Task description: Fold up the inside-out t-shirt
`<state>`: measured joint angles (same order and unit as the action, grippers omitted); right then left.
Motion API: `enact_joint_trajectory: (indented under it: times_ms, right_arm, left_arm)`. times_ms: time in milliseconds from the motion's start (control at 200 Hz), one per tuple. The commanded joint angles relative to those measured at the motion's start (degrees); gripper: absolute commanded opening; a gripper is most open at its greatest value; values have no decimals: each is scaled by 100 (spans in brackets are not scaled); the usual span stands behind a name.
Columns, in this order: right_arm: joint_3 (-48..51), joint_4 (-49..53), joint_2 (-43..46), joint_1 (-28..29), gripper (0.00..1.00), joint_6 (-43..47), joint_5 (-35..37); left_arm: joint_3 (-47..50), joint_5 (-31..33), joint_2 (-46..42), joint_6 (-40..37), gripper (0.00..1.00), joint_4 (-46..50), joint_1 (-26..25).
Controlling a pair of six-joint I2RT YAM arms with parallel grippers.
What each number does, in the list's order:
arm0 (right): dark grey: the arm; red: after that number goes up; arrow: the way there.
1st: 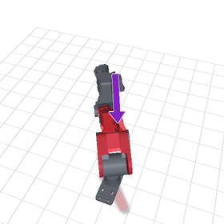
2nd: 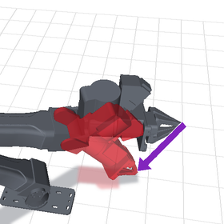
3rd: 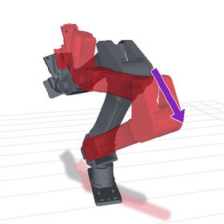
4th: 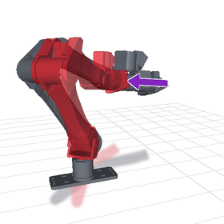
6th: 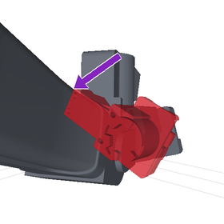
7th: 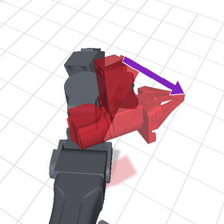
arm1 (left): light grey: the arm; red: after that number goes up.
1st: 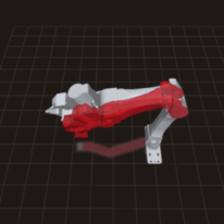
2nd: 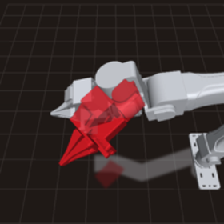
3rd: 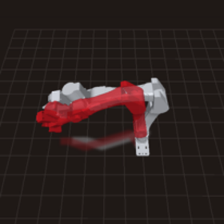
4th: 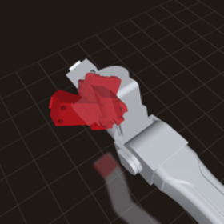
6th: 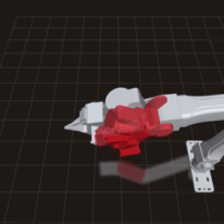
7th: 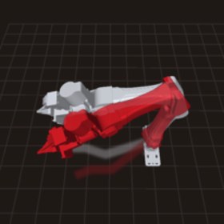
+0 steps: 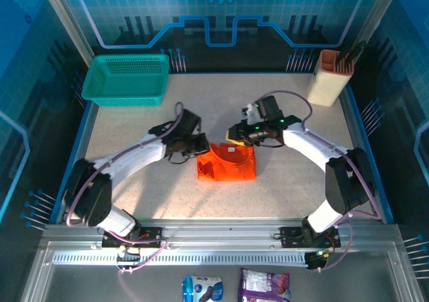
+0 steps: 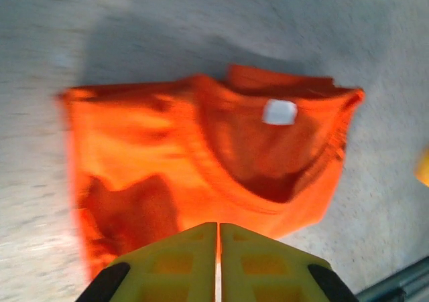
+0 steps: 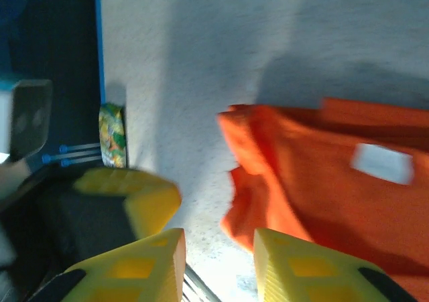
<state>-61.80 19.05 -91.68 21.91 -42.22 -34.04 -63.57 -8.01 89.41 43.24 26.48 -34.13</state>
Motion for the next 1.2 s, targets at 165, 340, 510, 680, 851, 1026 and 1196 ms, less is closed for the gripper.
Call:
enact_joint_trajectory:
  times_ms: [165,340,510,680,851,1026,1196]
  right_arm:
    - [485,-903,-870,-399,27,223,-1576]
    - [248,-980,-1767,-563,26,282,-998]
    - [-192,-256,-2091,-593,25,675,-222]
    - [-57,-103,-1213,-460,28,581,-618]
    - [227,152,-467,59,29,481,-754]
    - [651,-415,-353,730,28,-37,-766]
    - [1081,-1338,-904,1041,24,-498,-606]
  left_arm:
    - [-167,-204,1160,-114,9,289,-569]
    - [503,289,1193,-134,9,354,-520]
    - [798,407,1078,-111,14,309,-452]
    - [664,213,385,-16,21,110,-366]
    - [234,266,278,-63,22,235,104]
    - [-314,-77,951,-354,18,234,464]
    - [-506,-114,1528,-434,17,75,710]
